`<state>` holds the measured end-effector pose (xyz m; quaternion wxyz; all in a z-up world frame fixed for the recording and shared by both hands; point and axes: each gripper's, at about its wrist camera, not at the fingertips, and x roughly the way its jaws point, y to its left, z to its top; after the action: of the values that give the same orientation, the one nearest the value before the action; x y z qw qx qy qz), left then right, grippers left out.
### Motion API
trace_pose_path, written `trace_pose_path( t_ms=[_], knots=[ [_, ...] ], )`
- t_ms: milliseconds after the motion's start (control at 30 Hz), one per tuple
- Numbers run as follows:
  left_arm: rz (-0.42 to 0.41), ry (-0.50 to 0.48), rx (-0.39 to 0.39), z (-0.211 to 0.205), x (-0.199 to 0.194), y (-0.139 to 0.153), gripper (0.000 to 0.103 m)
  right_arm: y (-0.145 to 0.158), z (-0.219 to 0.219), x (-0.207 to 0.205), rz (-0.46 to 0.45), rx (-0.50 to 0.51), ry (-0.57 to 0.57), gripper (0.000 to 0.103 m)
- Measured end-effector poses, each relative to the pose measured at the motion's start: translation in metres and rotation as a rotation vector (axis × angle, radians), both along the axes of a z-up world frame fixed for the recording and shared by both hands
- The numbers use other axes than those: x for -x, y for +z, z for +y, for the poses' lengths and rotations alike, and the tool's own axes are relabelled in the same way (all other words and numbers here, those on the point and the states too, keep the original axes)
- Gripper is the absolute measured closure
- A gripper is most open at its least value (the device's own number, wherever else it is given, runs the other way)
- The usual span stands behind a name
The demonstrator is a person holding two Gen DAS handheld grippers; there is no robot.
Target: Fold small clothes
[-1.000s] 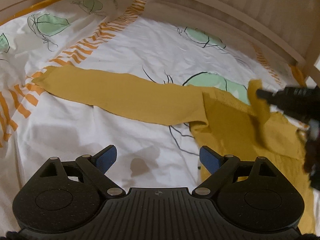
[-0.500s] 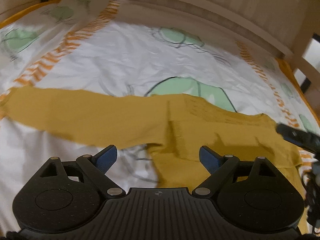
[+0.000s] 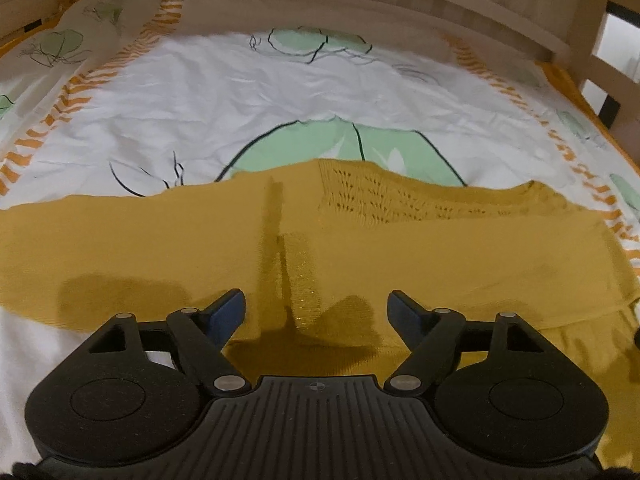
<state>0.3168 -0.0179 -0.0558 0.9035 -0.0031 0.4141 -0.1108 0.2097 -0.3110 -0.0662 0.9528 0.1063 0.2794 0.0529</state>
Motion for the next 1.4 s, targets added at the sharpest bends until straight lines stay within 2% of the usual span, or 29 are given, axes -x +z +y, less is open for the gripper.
trace_pose_path(
  t_ms=[200,267,333,400,500,567,633,733,867,967,1100,1200,1300,1367,1400],
  knots=[
    [0.003,-0.024,-0.013,-0.007,-0.005,-0.006,0.033,-0.027,0.002,0.006,0.037,-0.01,-0.002,0.0],
    [0.015,-0.04,0.0,-0.009,-0.009,-0.009,0.047,-0.03,0.004,0.007,0.034,0.006,-0.004,0.0],
    [0.028,-0.038,0.014,-0.01,-0.014,-0.012,0.048,-0.031,0.005,0.006,0.039,0.017,0.0,0.0],
    [0.018,-0.029,0.023,-0.011,-0.016,-0.012,0.055,-0.033,0.006,0.007,0.043,0.02,0.003,0.0],
    [0.015,0.0,0.039,-0.008,-0.02,-0.012,0.068,-0.035,0.006,0.007,0.046,0.022,0.004,0.0],
    [0.014,0.038,0.049,-0.004,-0.022,-0.012,0.09,-0.035,0.006,0.007,0.049,0.024,0.004,0.0],
    [0.015,0.052,0.053,0.0,-0.024,-0.012,0.097,-0.036,0.007,0.007,0.049,0.027,0.004,0.0],
    [-0.009,0.067,0.068,0.006,-0.021,-0.007,0.098,-0.036,0.006,0.008,0.049,0.025,0.004,0.0],
    [-0.08,0.076,0.021,0.012,-0.016,0.006,0.098,-0.035,0.007,0.007,0.053,0.027,0.004,0.0],
    [-0.098,0.116,-0.028,0.017,-0.018,0.01,0.098,-0.033,0.006,0.007,0.055,0.025,0.008,0.0],
    [-0.041,0.101,-0.043,0.019,-0.028,0.002,0.098,-0.024,0.0,0.007,0.048,-0.003,0.011,0.0],
    [-0.021,0.083,-0.096,0.016,-0.029,-0.004,0.095,-0.017,-0.008,0.005,0.048,-0.031,0.01,0.0],
    [-0.046,0.098,-0.087,0.017,-0.02,0.003,0.093,-0.005,-0.024,0.0,0.025,-0.064,0.002,0.0],
    [-0.079,0.116,-0.083,0.016,-0.011,0.012,0.082,0.0,-0.038,-0.007,0.016,-0.084,-0.008,0.0],
    [-0.103,0.122,-0.08,0.015,-0.007,0.017,0.08,0.002,-0.046,-0.012,0.017,-0.098,-0.016,0.0]
  ],
)
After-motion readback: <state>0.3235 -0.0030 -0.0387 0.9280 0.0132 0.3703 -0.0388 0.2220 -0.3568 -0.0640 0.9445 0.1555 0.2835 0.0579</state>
